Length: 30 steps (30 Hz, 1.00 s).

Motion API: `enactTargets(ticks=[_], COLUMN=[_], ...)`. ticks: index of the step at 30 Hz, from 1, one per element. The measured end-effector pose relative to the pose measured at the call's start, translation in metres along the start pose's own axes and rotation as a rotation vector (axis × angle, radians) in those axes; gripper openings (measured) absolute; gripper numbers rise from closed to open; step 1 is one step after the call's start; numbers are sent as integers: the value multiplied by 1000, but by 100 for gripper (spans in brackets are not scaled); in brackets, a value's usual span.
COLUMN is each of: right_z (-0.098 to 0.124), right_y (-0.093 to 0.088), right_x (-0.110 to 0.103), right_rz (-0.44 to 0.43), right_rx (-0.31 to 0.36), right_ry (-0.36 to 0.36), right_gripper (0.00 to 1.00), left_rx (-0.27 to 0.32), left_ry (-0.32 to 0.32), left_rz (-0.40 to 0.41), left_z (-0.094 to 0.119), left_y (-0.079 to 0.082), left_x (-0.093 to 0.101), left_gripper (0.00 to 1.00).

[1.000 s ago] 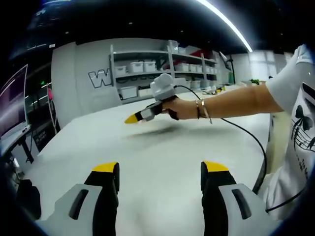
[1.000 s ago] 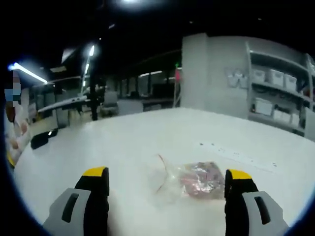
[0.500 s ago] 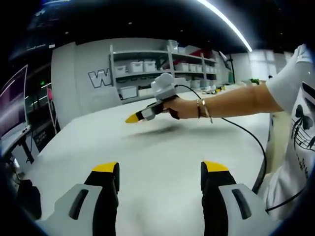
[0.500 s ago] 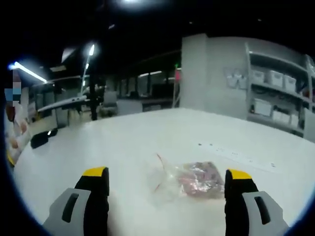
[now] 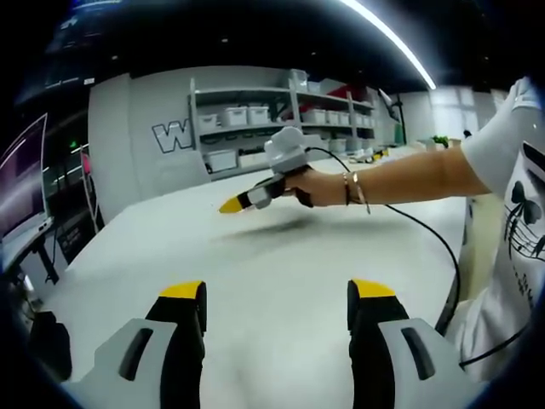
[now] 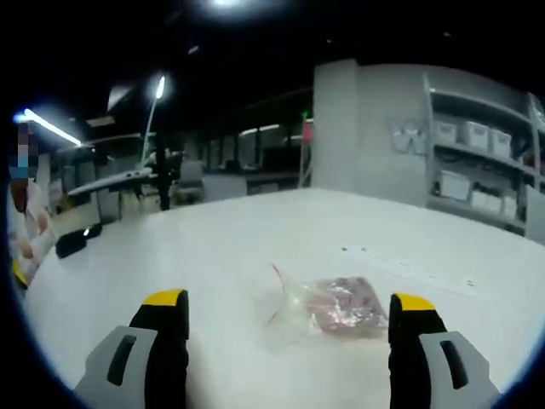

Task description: Open the resealable bag by pulling the two sides of the seal apart until the entire bag opening is separated and visibly accessible.

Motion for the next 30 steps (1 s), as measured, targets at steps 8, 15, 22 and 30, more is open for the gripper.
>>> enactTargets(ticks=[8,15,22,30], right_z=[7,15,23,32], right_y=[-1,-4,-6,-7], right_x=[-2,-1,-2,-1], right_rz=[5,1,0,-7], right_rx=[8,12,20,28], right_ry=[4,4,5,3], right_gripper=[99,98,98,98], left_rx=[-2,-4,-7,-9], left_ry=[-1,-1,0,-3], left_rz=[0,0,0,-5], left_z=[0,1,1,2], left_y=[-1,-1,-1,0], left_x=[1,2,3,4], left_gripper=[66,67,67,67])
Point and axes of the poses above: the point that each gripper's makers call its tool centre point, and the gripper's own axes: z roughly backward along the fingers, x roughly to its right, y roughly out of its top, the point moved 8 cm from there along z, roughly backward along the fingers, and after that the axes turned 9 degrees about z, right-handed, at the moved point
